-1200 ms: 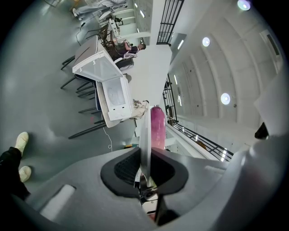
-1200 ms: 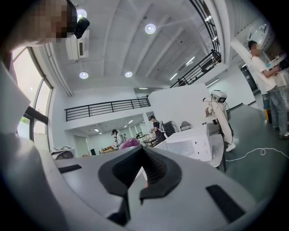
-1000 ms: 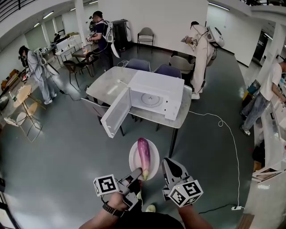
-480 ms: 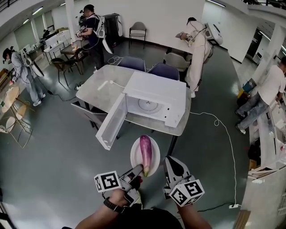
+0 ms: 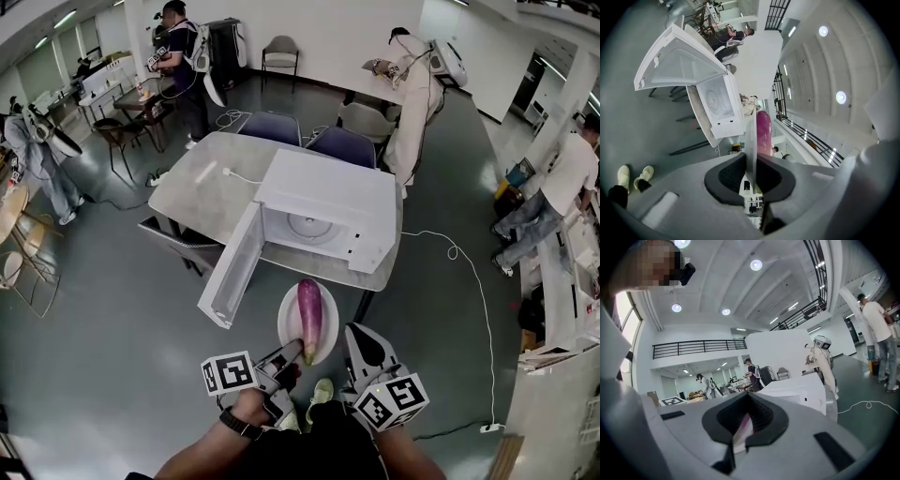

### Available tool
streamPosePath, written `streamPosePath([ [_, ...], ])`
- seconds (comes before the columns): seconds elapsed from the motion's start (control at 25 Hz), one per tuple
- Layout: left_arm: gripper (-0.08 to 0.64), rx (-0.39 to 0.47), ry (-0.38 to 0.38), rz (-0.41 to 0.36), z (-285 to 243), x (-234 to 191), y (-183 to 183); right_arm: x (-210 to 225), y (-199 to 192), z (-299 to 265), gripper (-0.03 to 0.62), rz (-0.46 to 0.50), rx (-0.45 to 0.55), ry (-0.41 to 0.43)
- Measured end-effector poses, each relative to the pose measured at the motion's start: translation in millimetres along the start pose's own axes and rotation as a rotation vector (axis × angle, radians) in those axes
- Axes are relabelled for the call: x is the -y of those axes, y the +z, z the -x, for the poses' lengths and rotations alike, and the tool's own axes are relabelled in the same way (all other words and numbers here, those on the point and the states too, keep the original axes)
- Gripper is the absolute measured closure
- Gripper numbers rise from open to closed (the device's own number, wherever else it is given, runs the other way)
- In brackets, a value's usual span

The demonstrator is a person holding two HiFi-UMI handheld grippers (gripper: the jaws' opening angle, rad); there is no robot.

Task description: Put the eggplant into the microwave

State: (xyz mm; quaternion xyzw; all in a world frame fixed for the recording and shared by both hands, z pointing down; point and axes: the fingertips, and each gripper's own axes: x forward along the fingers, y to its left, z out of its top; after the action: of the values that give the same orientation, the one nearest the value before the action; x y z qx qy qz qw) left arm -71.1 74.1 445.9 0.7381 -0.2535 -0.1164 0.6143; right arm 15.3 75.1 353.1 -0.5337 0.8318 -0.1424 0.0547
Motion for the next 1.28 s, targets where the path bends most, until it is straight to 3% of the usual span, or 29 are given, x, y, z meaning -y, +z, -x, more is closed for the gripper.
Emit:
streamPosePath([
  [0.48, 0.518, -0.01, 0.057, -0.001, -68, -31, 45, 52, 16, -76, 0.591, -0.031, -0.006, 0.075],
  [0.92, 0.518, -0.005, 0.114, 0.049, -144, -76, 96, 118, 27, -156, 0.591, -0.039, -0.05, 0.153],
  [1.28, 0.518, 0.02, 0.137, 0.106, -178, -116, 127, 129, 16, -197, 0.591, -0.039, -0.105, 0.221],
])
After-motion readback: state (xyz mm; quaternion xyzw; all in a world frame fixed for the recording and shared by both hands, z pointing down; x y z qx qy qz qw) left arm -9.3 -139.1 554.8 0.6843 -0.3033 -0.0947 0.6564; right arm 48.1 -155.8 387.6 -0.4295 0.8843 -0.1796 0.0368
